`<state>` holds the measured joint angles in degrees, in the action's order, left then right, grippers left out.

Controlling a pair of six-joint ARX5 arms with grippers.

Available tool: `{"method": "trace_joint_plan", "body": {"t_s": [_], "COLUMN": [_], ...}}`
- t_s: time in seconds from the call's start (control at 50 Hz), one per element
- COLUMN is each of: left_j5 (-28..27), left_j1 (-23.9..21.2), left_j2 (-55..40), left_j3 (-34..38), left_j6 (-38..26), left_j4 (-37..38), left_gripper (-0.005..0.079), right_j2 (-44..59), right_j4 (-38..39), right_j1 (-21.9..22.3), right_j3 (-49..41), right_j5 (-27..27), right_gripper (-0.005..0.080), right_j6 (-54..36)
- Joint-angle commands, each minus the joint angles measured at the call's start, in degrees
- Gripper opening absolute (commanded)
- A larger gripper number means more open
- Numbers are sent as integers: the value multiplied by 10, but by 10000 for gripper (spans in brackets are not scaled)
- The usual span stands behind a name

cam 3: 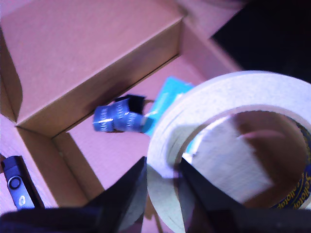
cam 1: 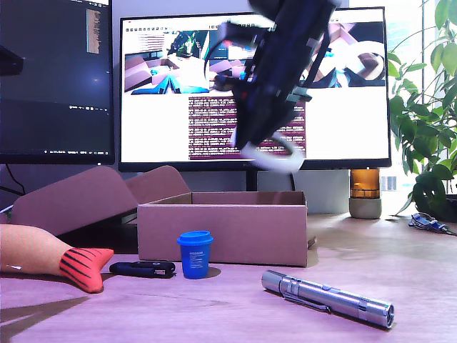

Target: Pick up the tape roll and place it inside the cardboard box

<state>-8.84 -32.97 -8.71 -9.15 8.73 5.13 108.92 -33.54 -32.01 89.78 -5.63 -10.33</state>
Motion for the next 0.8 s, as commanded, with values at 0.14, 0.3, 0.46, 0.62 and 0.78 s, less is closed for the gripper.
{"method": "trace_joint_plan", "body": {"t_s": [0.14, 0.3, 0.46, 0.62, 0.78], "left_j5": [1, 1, 1, 1, 1], "left_j1": [-2, -2, -2, -2, -2], "left_j2": [1, 1, 1, 1, 1], "left_j3": [13, 13, 13, 13, 13], "left_j6": [-2, -2, -2, -2, -2], "left_j4": [-4, -4, 3, 10, 9], "left_gripper": [-24, -24, -24, -24, -24], "right_j2": [38, 53, 57, 57, 57], "right_j4": [3, 5, 11, -1, -37], "right_j1": [-13, -22, -26, -26, -26], "right_j3": [3, 3, 3, 3, 3], "right_j5": [-17, -19, -20, -24, -31], "right_gripper": [-11, -11, -11, -10, 78], "right_j6": [1, 0, 0, 0, -2]}}
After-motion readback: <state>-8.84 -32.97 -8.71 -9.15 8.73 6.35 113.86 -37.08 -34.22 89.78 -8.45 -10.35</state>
